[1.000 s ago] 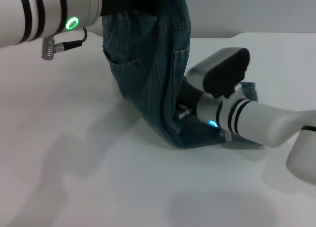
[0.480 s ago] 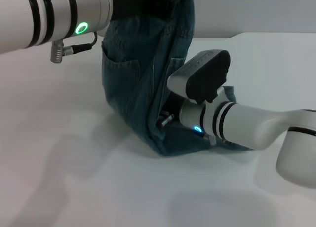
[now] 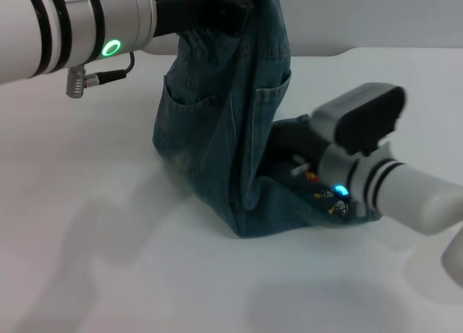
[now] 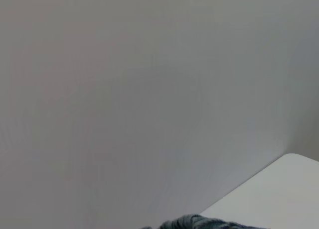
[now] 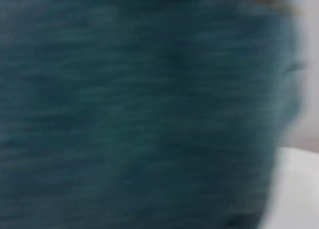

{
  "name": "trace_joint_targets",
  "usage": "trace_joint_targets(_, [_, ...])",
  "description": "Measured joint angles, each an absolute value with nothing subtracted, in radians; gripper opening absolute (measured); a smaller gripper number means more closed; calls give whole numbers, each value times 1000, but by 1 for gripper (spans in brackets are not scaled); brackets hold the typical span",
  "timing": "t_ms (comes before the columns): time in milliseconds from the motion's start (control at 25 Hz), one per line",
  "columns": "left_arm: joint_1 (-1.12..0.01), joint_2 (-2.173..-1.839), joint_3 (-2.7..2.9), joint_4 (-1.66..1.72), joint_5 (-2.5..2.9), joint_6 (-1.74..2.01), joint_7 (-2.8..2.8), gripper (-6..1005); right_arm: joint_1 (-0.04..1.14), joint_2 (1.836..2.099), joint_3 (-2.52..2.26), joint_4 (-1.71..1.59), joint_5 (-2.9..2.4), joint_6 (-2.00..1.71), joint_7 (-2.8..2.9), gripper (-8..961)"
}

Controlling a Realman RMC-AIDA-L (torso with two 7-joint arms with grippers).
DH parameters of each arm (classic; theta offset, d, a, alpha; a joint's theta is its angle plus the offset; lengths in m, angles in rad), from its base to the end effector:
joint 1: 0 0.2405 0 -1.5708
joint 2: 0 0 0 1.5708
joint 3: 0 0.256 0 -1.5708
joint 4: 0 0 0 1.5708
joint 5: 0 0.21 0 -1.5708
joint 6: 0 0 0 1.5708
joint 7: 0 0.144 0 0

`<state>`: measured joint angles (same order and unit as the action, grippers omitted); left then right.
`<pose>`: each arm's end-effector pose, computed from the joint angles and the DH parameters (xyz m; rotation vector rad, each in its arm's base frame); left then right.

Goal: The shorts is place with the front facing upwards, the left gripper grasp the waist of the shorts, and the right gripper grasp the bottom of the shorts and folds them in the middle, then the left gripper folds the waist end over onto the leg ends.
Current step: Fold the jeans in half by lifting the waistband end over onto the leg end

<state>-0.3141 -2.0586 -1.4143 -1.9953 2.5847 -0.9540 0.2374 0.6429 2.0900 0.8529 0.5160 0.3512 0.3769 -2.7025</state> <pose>-0.0501 0.3263 0.0379 -2.2914 -0.4934 -0.4109 0.2152 0.3766 -0.1325 -2.2314 0.7345 0.4713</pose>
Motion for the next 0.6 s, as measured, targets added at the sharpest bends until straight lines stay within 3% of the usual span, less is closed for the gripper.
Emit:
trace_joint_targets(280, [-309,-2059,-1407,-1983,2585,-941,249,100,596,2083,995,451,347,425,-2728,52])
trace_joint_targets(600, [-297,-2060,-1395,-1951,2585,-920,262,100,430,2060,1266,473,309,484,-2865,54])
